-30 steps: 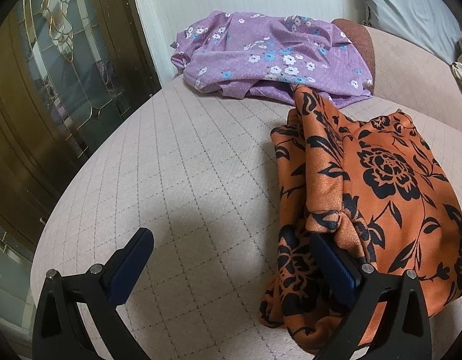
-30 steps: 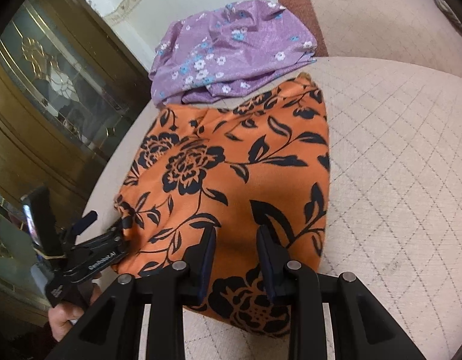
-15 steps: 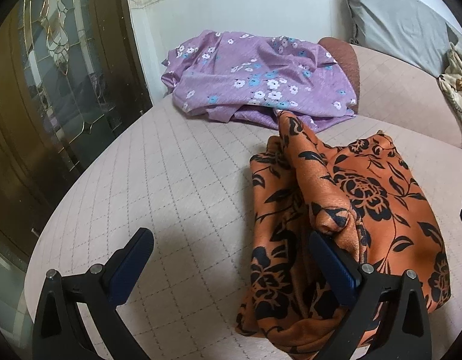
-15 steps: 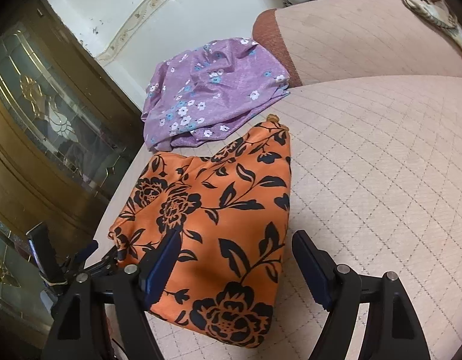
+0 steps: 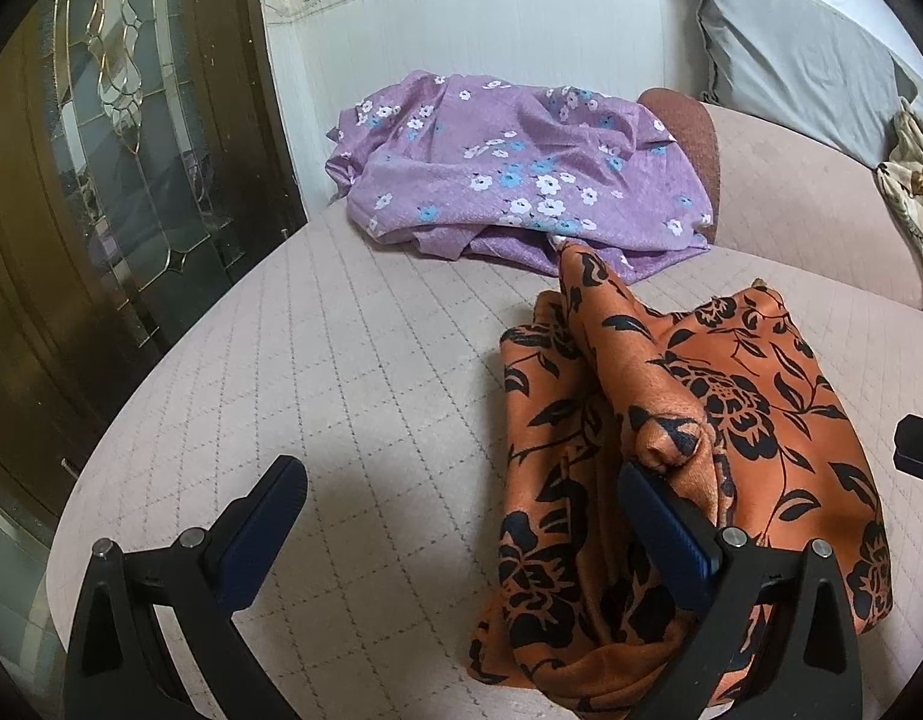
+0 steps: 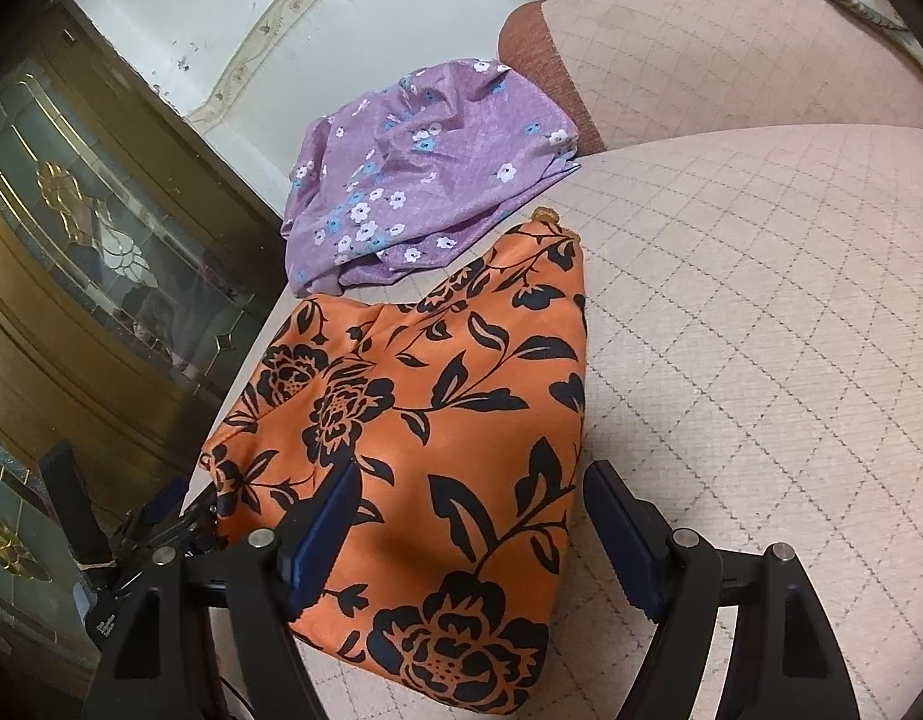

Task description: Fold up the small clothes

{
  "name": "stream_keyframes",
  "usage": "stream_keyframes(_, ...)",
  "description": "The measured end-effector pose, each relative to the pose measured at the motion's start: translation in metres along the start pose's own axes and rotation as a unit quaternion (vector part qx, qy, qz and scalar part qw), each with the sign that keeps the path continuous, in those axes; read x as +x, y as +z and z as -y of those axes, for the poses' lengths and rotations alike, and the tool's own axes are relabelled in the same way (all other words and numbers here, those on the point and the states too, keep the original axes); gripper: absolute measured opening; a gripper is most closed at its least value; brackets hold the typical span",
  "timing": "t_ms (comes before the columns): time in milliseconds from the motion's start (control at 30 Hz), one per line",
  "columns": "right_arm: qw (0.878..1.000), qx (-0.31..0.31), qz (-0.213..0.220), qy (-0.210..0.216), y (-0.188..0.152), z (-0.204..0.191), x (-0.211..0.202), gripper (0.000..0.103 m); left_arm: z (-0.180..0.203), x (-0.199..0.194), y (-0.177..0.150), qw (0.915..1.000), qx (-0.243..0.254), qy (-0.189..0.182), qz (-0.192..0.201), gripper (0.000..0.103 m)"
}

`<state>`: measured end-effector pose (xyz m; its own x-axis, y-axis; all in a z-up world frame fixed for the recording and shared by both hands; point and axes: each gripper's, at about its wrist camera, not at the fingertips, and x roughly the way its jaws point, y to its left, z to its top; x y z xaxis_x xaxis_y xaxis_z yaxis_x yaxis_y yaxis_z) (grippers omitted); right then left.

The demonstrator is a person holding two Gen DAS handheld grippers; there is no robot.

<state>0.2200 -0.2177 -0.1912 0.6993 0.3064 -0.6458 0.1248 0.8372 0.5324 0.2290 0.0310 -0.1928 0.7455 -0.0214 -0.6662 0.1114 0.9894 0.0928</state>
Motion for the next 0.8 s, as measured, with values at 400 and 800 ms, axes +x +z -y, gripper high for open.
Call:
stream_keyframes(400,1.0,0.015,-0.006,0.003,-0.009,0.012,0.0,0.08,-0.055,0.015,0.009,0.9917,-0.12,-0.035,-0.03,0.103)
stream_keyframes(800,0.997,0.072,-0.01,0.035,-0.018,0.033,0.011,0.08,0.002,0.037,0.008,0.997,-0.012,-0.034,-0.069,0.103)
